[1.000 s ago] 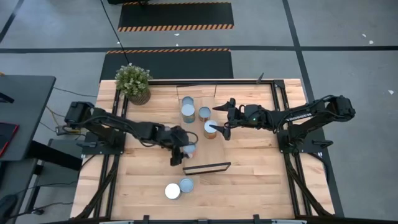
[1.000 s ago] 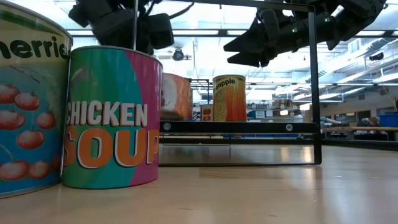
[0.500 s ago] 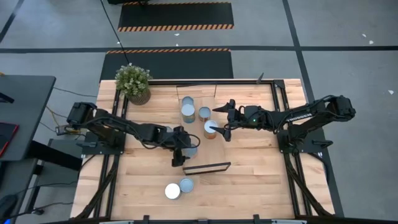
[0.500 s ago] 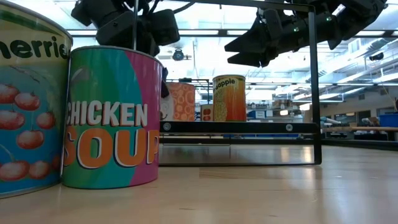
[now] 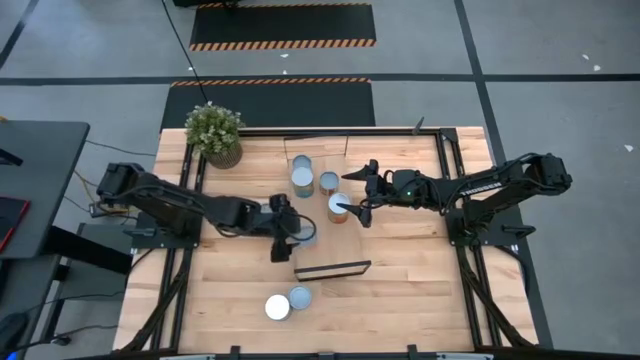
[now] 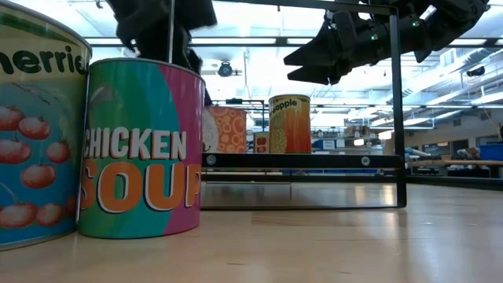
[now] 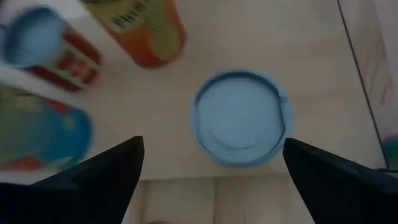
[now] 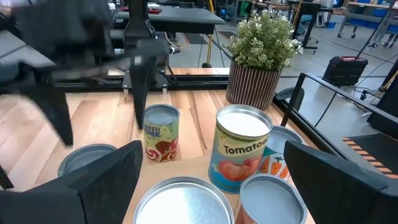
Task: Pick and place cans onto a shelf
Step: Put the canned meatball sauce on the shelf, then put the canned spaghetti sauce on the shelf
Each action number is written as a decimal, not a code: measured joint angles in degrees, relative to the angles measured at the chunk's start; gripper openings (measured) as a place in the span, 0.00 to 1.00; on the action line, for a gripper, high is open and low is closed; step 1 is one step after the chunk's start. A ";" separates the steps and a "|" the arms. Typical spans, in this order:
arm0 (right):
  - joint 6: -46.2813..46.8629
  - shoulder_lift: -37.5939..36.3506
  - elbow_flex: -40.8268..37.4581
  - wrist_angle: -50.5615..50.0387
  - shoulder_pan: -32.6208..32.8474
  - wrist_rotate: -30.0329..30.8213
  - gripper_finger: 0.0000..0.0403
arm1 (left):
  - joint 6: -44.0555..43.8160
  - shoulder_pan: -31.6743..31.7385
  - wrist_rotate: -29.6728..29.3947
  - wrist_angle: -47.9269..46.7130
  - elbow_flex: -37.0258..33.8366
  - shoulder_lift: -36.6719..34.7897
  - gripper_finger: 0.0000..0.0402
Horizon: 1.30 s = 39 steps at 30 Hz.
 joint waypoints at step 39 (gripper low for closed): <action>-0.34 0.00 0.00 0.11 0.26 -0.01 0.99 | -36.14 -3.88 -14.92 14.95 -35.61 -17.65 0.97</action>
